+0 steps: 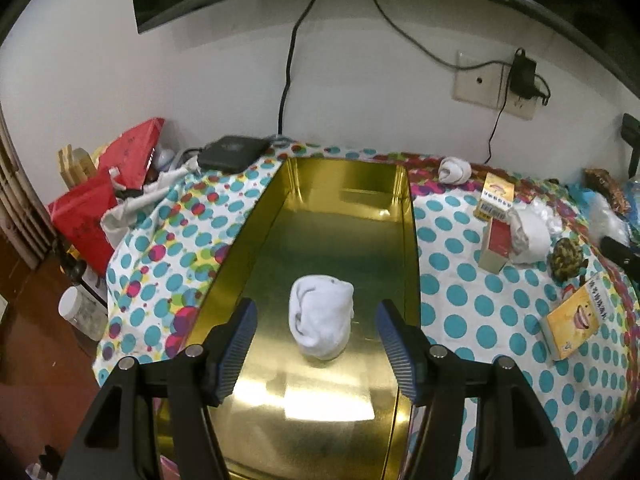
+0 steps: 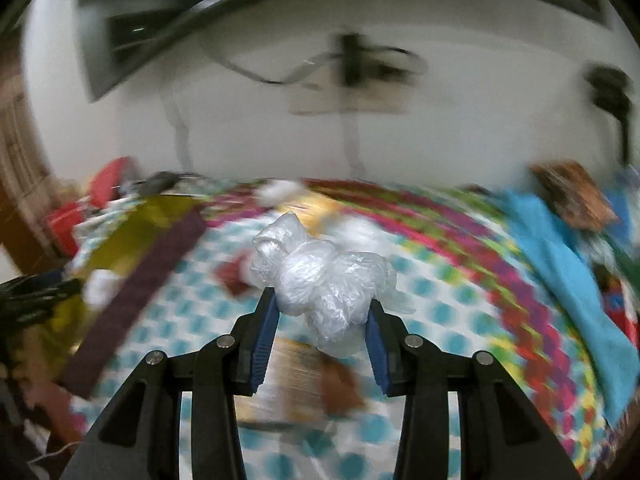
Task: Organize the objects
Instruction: 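Carry the plastic-wrapped bundle into the gold tray and release with right tool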
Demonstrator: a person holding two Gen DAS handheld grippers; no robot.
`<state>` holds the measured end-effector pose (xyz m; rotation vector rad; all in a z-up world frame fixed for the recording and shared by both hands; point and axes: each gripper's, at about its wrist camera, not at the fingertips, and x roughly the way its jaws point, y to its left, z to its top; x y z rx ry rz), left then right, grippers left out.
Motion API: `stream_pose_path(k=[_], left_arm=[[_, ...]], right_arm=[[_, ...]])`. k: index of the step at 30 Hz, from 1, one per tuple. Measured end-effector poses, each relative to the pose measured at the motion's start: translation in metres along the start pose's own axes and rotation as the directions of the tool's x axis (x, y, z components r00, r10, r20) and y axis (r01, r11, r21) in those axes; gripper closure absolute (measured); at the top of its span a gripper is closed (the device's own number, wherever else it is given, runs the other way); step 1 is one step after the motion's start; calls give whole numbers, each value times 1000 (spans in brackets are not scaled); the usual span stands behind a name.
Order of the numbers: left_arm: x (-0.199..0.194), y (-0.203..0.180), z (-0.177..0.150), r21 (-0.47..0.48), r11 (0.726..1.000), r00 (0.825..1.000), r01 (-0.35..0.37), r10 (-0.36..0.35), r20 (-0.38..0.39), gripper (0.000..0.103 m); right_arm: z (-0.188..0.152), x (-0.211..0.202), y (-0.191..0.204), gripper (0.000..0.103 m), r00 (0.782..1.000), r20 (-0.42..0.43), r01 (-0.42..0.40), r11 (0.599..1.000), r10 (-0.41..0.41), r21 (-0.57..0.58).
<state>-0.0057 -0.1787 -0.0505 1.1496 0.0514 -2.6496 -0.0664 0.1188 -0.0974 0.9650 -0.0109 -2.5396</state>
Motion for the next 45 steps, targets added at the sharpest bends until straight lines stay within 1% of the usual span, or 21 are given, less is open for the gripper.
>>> stream_pose_path(k=[2, 4, 6, 8, 10, 12, 14, 16, 17, 19, 21, 24, 26, 29, 31, 32, 34, 37, 41, 43, 45], left_arm=[[-8, 7, 2, -10, 1000, 1000, 2, -2, 19, 40], [-15, 16, 4, -20, 1000, 999, -8, 9, 33, 40], [-20, 25, 4, -29, 999, 999, -16, 17, 43, 40], [-25, 36, 6, -48, 998, 998, -31, 33, 48, 40], [-30, 45, 6, -66, 997, 998, -30, 33, 54, 40], [-37, 56, 7, -82, 996, 997, -30, 35, 67, 40], [-43, 63, 9, -90, 995, 996, -34, 41, 82, 40], [-47, 68, 10, -94, 995, 995, -36, 44, 91, 40], [-50, 69, 11, -90, 995, 994, -40, 49, 100, 40], [-53, 68, 12, -74, 996, 993, -40, 48, 112, 39], [-56, 67, 13, -70, 997, 993, -14, 22, 112, 40], [-59, 65, 13, -73, 997, 993, 25, -17, 113, 39], [-60, 64, 13, -67, 997, 993, 29, -21, 120, 39], [-60, 62, 13, -66, 997, 993, 29, -21, 116, 39], [-59, 62, 13, -72, 997, 993, 36, -28, 113, 39], [-59, 61, 13, -75, 996, 993, 42, -33, 111, 39], [-60, 58, 13, -80, 995, 992, 58, -48, 114, 39], [-59, 50, 13, -75, 995, 992, 72, -63, 112, 39], [-57, 31, 13, -44, 994, 989, 103, -97, 115, 39], [-52, 18, 13, -27, 992, 988, 124, -121, 98, 39], [-47, 1, 10, -5, 988, 985, 155, -154, 78, 39]], right_arm=[[8, 8, 31, 64, 997, -10, -82, 996, 81, -38], [16, 19, 66, 64, 987, -30, -158, 984, 156, -83], [22, 33, 100, 64, 974, -56, -225, 967, 220, -122], [27, 48, 134, 64, 961, -83, -275, 946, 265, -170], [33, 64, 166, 64, 951, -114, -307, 928, 289, -212], [36, 83, 191, 64, 941, -157, -330, 918, 300, -222], [39, 98, 205, 64, 936, -191, -336, 916, 297, -221], [38, 111, 216, 64, 937, -225, -317, 924, 269, -216], [38, 116, 218, 64, 936, -238, -311, 926, 260, -214], [38, 126, 222, 64, 944, -251, -272, 935, 213, -230], [39, 134, 229, 64, 945, -263, -258, 937, 194, -235], [40, 147, 230, 64, 948, -276, -231, 941, 160, -247], [41, 152, 231, 63, 945, -289, -230, 943, 157, -241], [38, 156, 230, 59, 940, -299, -238, 942, 162, -238], [38, 154, 230, 56, 946, -288, -222, 945, 149, -240], [37, 152, 228, 55, 947, -281, -223, 946, 154, -234], [38, 143, 221, 47, 950, -268, -222, 952, 162, -212], [38, 125, 209, 40, 962, -224, -205, 957, 159, -204], [36, 93, 186, 40, 972, -177, -187, 962, 153, -198], [33, 71, 169, 40, 979, -143, -171, 965, 144, -200], [28, 47, 148, 40, 988, -108, -135, 968, 114, -213]])
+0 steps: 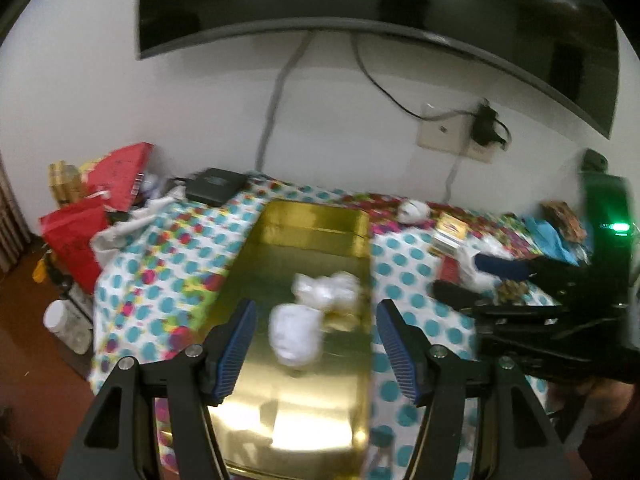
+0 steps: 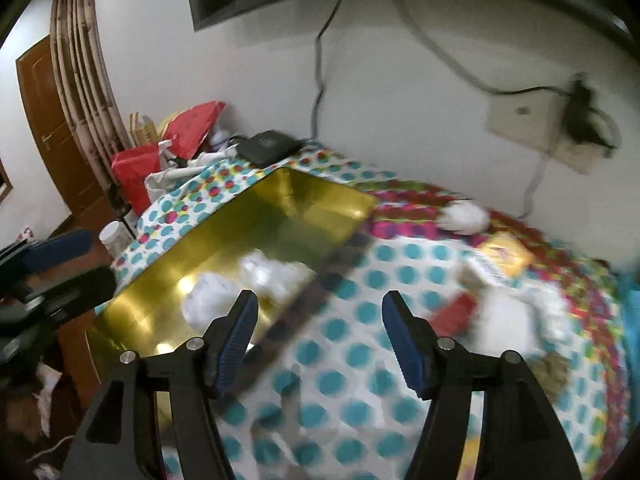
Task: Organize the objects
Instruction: 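Carry the plastic-wrapped bundle into the gold tray and release with right tool, then grasp the yellow cartoon box with the left tool and lift it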
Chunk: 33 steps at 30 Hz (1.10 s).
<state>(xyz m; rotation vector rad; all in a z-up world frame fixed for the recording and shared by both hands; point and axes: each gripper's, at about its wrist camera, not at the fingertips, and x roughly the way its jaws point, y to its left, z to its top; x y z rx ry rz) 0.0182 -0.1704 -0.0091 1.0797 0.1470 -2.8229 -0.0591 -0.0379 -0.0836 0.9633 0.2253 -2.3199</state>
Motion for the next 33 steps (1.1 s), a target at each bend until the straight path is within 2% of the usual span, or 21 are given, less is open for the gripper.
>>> stream_pose_path(k=[5, 10, 16, 20, 22, 26, 28, 29, 30, 33], left_arm=[[14, -55, -12, 112, 990, 996, 83, -79, -40, 39], [27, -109, -28, 241, 957, 987, 158, -144, -75, 39], [48, -152, -39, 371, 892, 966, 258, -228, -125, 39], [66, -169, -38, 381, 855, 934, 353, -299, -195, 39], [70, -178, -40, 415, 833, 929, 367, -300, -218, 39], [78, -197, -48, 519, 777, 933, 357, -271, -237, 39], [82, -202, -49, 541, 763, 935, 353, -263, -239, 38], [85, -205, -48, 546, 756, 932, 361, -268, -245, 33], [86, -206, -47, 549, 752, 930, 365, -271, -248, 31], [95, -213, -47, 576, 730, 929, 368, -262, -262, 31]], right_arm=[[-34, -50, -50, 40, 996, 27, 82, 995, -84, 54], [-76, -79, -103, 40, 986, -10, 166, 973, -167, 160], [-117, -99, -136, 40, 978, -41, 207, 943, -203, 260], [-135, -107, -142, 40, 978, -38, 206, 931, -204, 301], [-140, -108, -144, 40, 979, -36, 203, 926, -202, 317], [-148, -110, -146, 40, 981, -31, 190, 921, -191, 339], [-151, -109, -148, 40, 982, -32, 185, 920, -186, 346], [-153, -109, -149, 40, 983, -31, 181, 918, -182, 353], [-154, -109, -150, 40, 983, -32, 179, 916, -180, 358], [-158, -108, -153, 40, 985, -33, 169, 913, -169, 372]])
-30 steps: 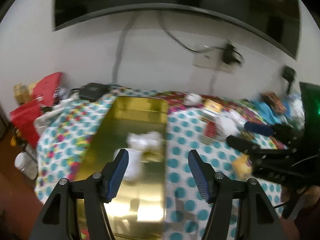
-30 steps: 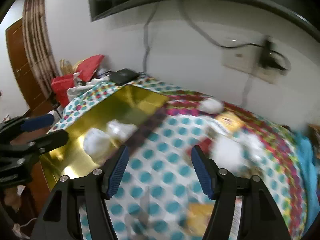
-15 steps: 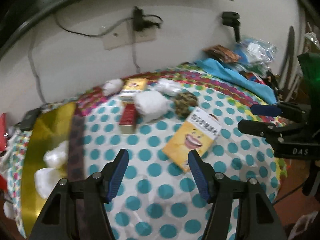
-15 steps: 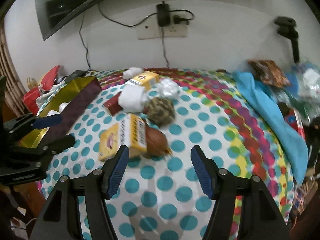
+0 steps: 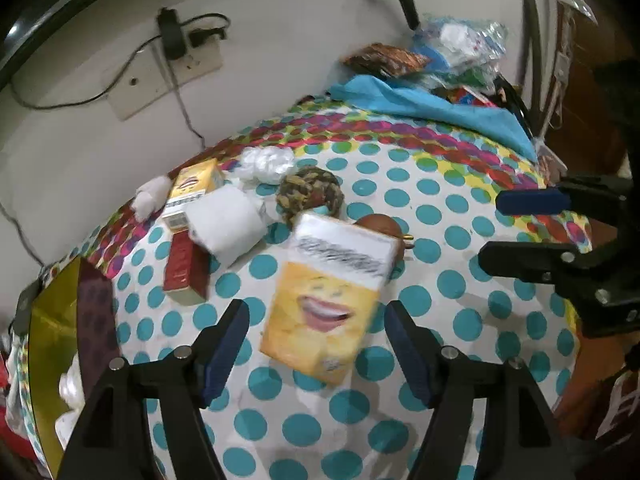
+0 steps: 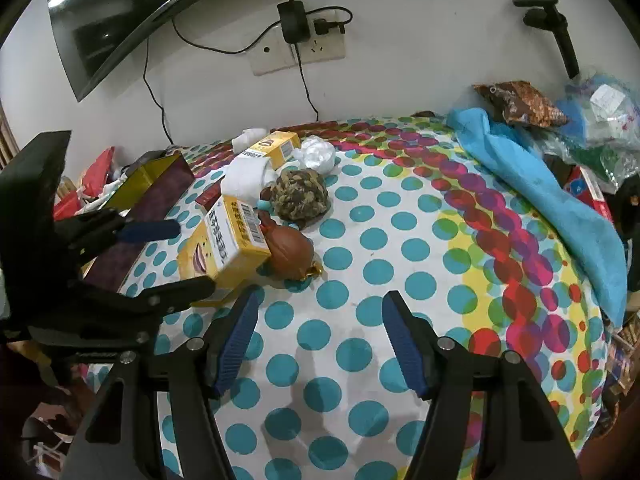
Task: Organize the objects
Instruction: 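Grasp the yellow cartoon box with the left tool and lift it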
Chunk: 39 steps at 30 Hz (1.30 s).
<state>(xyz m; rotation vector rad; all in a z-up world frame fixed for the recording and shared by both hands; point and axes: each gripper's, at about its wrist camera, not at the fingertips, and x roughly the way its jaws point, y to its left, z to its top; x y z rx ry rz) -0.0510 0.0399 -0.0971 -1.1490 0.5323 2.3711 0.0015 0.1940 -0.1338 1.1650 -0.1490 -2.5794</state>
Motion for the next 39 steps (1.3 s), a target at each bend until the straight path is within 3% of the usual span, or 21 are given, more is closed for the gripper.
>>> stream_pose_path(k=[4, 7, 9, 11, 18, 25, 36, 39], left_arm=[[14, -3, 2, 19, 1000, 999, -12, 12, -31, 31], [21, 0, 1, -17, 1000, 999, -1, 0, -50, 31], [21, 1, 1, -33, 999, 999, 13, -14, -34, 31], [24, 2, 1, -34, 999, 999, -16, 15, -37, 39], [18, 14, 1, -101, 995, 1000, -15, 15, -1, 41], [-10, 19, -5, -111, 993, 998, -40, 44, 35, 41], [-68, 30, -21, -217, 971, 990, -103, 120, 67, 41], [-81, 29, -24, -245, 964, 989, -106, 128, 76, 41]], right_arm=[[-1, 0, -2, 40, 1000, 1, 1, 1000, -1, 1], [-1, 1, -3, 40, 1000, 2, -3, 1000, 3, 5], [0, 2, -4, 40, 1000, 4, -12, 1000, 12, 15], [2, 5, -3, 40, 1000, 2, -19, 1000, 19, 20], [12, 17, -3, 40, 1000, -9, -16, 1000, 16, 3], [21, 42, 7, 41, 998, -65, -12, 994, 5, -113], [30, 86, 38, 65, 990, -137, -17, 966, -19, -257], [31, 87, 44, 65, 991, -131, -15, 960, -22, -278]])
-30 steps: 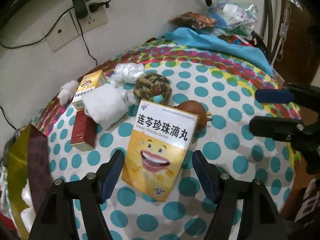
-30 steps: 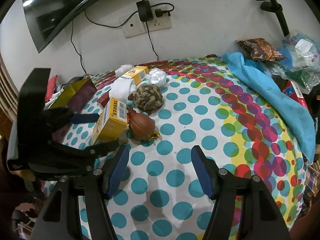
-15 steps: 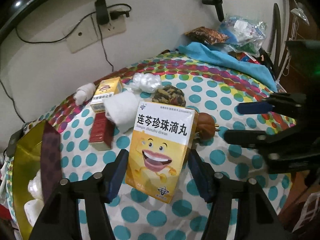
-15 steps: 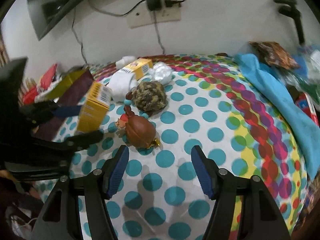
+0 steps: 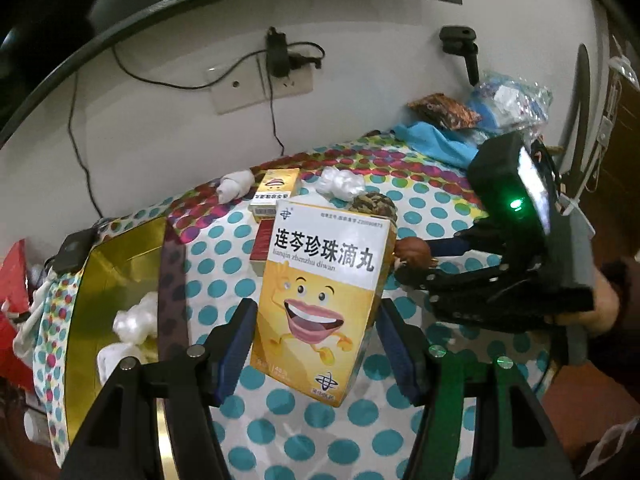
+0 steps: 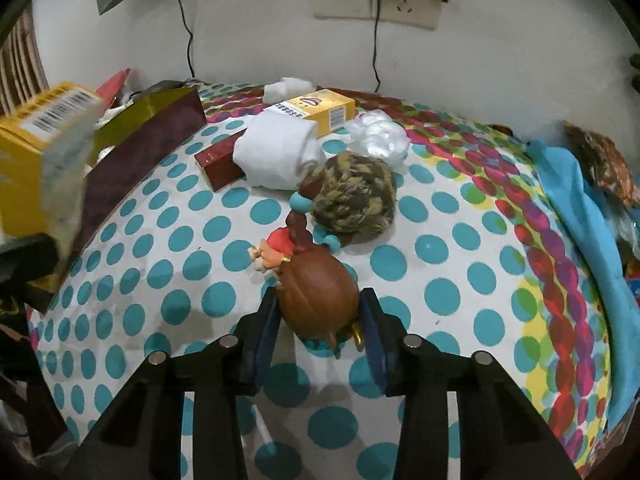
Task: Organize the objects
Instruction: 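Grasp the yellow cartoon box with the left tool and lift it, then carry the yellow box to the tray while right grasps the brown toy figure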
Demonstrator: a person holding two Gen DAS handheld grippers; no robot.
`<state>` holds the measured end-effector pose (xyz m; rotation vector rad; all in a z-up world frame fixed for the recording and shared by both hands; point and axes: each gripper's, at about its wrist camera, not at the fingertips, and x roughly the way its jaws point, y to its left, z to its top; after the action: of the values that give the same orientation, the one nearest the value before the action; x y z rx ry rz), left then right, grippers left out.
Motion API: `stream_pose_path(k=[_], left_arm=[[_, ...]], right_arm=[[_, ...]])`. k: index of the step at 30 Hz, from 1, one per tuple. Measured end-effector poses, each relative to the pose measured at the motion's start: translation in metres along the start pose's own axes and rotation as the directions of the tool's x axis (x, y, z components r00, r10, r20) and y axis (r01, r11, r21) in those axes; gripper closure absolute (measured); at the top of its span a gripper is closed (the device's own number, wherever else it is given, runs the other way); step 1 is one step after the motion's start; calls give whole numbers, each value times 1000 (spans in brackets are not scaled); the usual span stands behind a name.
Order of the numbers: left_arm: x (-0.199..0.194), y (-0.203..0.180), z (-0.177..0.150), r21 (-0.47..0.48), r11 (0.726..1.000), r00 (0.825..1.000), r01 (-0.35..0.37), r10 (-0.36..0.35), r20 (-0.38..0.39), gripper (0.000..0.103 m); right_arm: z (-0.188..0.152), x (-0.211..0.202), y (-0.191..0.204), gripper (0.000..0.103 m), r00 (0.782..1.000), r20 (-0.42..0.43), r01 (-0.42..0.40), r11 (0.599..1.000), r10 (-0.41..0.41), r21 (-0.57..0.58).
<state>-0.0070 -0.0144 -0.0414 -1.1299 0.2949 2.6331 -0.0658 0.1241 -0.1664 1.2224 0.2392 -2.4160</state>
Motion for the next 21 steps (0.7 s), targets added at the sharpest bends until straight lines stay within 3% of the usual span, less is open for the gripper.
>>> stream_pose_path(k=[9, 21], left_arm=[[-42, -2, 8, -34, 999, 998, -3, 5, 55, 40], [-106, 11, 19, -82, 994, 992, -76, 84, 95, 40]], right_arm=[[2, 2, 5, 66, 1000, -11, 10, 1000, -10, 8], [4, 4, 8, 66, 1000, -19, 16, 1000, -16, 9]])
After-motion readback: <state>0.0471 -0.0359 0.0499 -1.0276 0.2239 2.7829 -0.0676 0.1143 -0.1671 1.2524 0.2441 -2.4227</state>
